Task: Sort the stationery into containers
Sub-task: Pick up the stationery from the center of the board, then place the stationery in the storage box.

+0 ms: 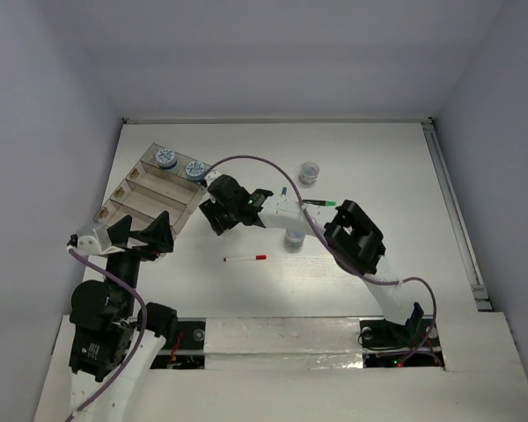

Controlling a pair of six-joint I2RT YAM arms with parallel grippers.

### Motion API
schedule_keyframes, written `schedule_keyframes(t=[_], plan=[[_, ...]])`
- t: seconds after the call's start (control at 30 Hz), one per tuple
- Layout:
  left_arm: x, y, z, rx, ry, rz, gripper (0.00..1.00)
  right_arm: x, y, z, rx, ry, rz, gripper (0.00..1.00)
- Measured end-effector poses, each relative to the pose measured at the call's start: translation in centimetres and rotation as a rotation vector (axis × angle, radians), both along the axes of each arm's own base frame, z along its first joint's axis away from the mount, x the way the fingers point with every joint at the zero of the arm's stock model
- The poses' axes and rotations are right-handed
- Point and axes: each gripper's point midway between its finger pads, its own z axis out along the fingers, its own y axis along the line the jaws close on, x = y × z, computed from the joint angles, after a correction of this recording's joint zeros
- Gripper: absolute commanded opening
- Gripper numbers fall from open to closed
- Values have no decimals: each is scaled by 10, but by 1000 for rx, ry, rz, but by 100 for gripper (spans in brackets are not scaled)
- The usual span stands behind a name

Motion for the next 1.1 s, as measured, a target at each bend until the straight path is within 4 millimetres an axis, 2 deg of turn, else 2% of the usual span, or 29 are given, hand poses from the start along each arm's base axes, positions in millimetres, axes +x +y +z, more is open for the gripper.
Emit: schedule_keyframes(t=[0.1, 0.3, 0.4, 0.5, 0.57, 0.7, 0.77, 0.8, 0.87, 0.93, 1.1], plan=[[0, 0, 0, 0, 0, 0, 99, 1, -1, 0, -11, -5, 1, 39], [0, -2, 0, 0, 0, -11, 99, 6, -4, 4, -19, -33, -15, 28], [0, -1, 0, 0, 1, -8, 99, 11, 4, 21, 21, -69, 0, 27], [1, -1, 0, -1, 3, -2, 99, 19, 27, 60, 126, -118, 31, 28], [2, 0, -1, -1, 9, 3, 99, 26, 48, 99, 229, -168, 57, 28], [5, -1, -5, 2, 27, 4, 99, 42, 92, 191, 471, -301, 111, 28], [7, -2, -6, 4, 35, 1, 99, 48, 109, 224, 578, -367, 135, 27], [7, -2, -7, 5, 38, 0, 99, 51, 115, 232, 613, -389, 144, 27], [8, -3, -7, 5, 41, -1, 99, 54, 124, 232, 643, -408, 157, 27], [8, -3, -7, 5, 41, -2, 99, 57, 128, 217, 630, -405, 160, 28], [8, -2, -7, 4, 41, 4, 99, 62, 134, 163, 545, -365, 168, 27]])
